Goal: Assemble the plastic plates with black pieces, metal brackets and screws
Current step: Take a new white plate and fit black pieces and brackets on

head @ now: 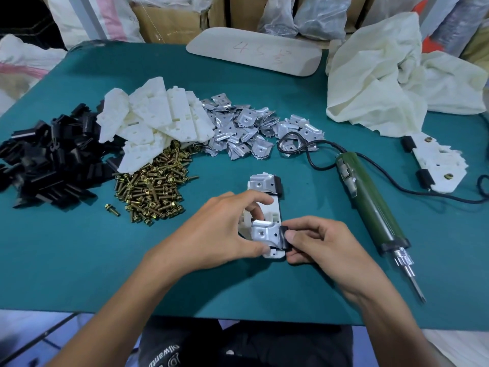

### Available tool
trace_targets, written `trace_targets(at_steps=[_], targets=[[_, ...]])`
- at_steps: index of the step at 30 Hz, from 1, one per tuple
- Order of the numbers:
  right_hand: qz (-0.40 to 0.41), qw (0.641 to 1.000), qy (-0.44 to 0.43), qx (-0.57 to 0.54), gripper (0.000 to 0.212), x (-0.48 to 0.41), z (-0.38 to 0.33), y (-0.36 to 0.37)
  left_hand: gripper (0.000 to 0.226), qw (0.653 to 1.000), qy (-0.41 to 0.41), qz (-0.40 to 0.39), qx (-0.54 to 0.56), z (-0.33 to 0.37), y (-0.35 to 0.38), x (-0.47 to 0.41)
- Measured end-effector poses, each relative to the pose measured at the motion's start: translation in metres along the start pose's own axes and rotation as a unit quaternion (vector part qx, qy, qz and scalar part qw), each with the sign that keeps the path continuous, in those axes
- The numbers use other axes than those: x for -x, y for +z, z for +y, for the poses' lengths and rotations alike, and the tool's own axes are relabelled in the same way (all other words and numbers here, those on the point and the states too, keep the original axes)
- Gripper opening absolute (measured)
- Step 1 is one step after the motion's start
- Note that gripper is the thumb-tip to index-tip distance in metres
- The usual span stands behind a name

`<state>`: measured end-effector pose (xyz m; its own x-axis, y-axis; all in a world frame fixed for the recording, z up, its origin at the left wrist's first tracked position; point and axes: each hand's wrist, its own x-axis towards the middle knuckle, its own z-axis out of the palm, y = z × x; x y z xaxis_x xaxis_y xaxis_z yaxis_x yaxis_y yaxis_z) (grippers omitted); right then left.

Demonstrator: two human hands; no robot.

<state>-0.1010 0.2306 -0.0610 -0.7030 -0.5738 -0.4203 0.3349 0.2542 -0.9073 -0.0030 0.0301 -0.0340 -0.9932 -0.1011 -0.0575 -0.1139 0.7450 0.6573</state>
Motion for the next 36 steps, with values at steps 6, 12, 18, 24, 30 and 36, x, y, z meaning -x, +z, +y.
trace_targets(at_steps=[6, 12, 18, 24, 30, 36], targets=[[-0.009, 1.0, -0.012, -0.018, 0.012, 0.0, 0.0, -0.002, 0.071, 1.0, -0.007, 0.004, -0.007, 0.002, 0.004, -0.003], [-0.026, 0.999, -0.008, -0.024, 0.01, 0.0, -0.002, -0.005, 0.063, 0.999, -0.022, 0.018, 0.043, -0.003, 0.007, 0.0], [-0.024, 0.999, 0.001, -0.04, 0.008, -0.003, 0.0, -0.003, 0.058, 0.997, -0.011, 0.049, 0.065, -0.005, 0.012, 0.003], [0.001, 0.997, -0.014, -0.082, 0.011, -0.01, -0.004, 0.007, 0.054, 0.99, -0.006, 0.096, 0.101, -0.013, 0.021, 0.003], [0.007, 0.984, -0.08, -0.157, 0.015, -0.023, -0.014, 0.015, 0.049, 0.952, -0.039, 0.162, 0.256, -0.021, 0.02, -0.004], [-0.024, 0.978, -0.084, -0.191, 0.029, -0.024, -0.01, 0.017, 0.049, 0.912, -0.011, 0.162, 0.376, -0.019, 0.021, -0.005]])
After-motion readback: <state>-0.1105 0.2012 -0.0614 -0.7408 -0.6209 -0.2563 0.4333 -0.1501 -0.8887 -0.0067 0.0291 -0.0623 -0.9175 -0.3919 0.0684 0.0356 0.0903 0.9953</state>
